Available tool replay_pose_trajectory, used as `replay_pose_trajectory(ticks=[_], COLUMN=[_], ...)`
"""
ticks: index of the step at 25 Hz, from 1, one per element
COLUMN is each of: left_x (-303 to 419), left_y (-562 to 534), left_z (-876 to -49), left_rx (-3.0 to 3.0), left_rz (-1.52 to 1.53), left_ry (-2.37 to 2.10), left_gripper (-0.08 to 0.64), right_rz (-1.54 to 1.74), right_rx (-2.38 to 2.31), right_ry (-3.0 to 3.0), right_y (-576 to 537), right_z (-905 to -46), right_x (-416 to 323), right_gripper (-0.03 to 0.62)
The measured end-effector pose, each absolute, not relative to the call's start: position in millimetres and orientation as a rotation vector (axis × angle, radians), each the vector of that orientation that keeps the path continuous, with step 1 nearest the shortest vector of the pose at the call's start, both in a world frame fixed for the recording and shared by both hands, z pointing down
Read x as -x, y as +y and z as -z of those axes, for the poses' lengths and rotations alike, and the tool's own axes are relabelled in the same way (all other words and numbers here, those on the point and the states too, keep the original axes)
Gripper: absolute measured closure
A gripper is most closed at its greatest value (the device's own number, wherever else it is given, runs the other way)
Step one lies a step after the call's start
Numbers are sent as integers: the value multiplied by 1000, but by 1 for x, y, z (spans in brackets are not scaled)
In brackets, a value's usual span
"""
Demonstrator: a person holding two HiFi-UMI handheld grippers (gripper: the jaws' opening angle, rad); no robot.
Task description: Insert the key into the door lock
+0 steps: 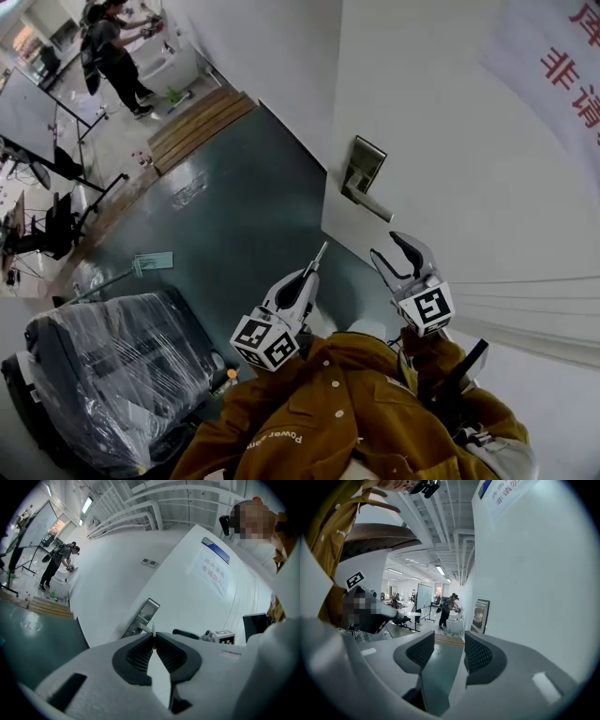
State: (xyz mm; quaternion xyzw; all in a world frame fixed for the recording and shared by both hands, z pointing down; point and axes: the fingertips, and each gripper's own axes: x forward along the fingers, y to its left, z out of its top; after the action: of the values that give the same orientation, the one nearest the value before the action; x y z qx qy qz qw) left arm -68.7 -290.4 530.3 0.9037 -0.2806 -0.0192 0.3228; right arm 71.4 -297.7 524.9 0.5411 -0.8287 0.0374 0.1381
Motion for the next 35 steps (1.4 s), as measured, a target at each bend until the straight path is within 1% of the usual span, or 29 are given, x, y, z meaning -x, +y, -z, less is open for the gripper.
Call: replay_pose_trajectory(ticks=[5,8,12,13,15,18,22,27,32,35], left_x=[73,70,61,58,50,41,31,19,-4,-18], left_y=[-324,-334,-348,-349,-352,-356,-365,-381,-396,-406], left_z=[-539,-540,-543,-544,-546,-550,-559,-598,-628,-645], left_rx=[-2365,-2363,-2353,-2344,-2332,-2307,-2256,-2130,-1932,-1851], left_rz=[28,22,13,16,17,11,27,33,129,137], left_ry=[-661,-627,-611,-608,-596,-576,-559,-550,-470,-449], left_gripper=[534,534,534,534,534,534,534,534,534,534], right_rz=[-11,13,-38,-44,-46,-63,-74,-81,-69,-68], right_rx=[-1553,-1472,-1375,-1355,-1333,-1327,-1318,-1309,-1288,-1284], right_ry=[-2284,-2231,-2201,-2200,-2207,-2211,-2219,-2235,-2238,-2237], right_y=[-339,-355,-373,-375,-380,-382,-382,-382,-385,-384], right_z=[-528,-541,-572,-577,-582,-586,-586,-587,-585,-585], right_x=[-80,-93,-102,-103,-104,-103,-104,-103,-104,-105], right_gripper=[338,331,325,328,363,463,466,466,466,466])
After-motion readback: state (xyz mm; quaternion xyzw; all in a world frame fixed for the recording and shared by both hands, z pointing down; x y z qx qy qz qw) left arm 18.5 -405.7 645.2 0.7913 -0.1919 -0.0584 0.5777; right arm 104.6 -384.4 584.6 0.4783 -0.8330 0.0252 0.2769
